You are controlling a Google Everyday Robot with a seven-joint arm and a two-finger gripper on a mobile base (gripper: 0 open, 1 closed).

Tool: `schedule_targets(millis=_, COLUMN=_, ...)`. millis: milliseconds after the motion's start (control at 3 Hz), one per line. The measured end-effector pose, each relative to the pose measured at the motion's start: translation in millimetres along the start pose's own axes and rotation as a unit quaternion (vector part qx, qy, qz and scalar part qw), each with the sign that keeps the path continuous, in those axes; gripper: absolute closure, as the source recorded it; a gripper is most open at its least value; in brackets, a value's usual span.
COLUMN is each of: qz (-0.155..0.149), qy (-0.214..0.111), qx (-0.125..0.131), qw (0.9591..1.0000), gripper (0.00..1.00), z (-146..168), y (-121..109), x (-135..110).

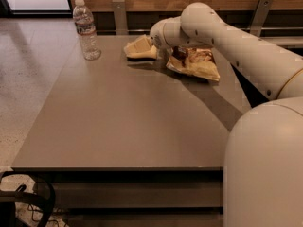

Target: Move sponge near water bottle

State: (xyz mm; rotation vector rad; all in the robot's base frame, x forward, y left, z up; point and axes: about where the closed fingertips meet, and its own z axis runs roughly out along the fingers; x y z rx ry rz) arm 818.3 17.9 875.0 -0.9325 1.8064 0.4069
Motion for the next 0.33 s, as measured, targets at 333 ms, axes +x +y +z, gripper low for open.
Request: schedule_targets(millis=333, qz=0.000, qy=0.000, qx=0.000, qw=1.0000, gripper=0.00, z=0.1, y=0.1, x=0.0)
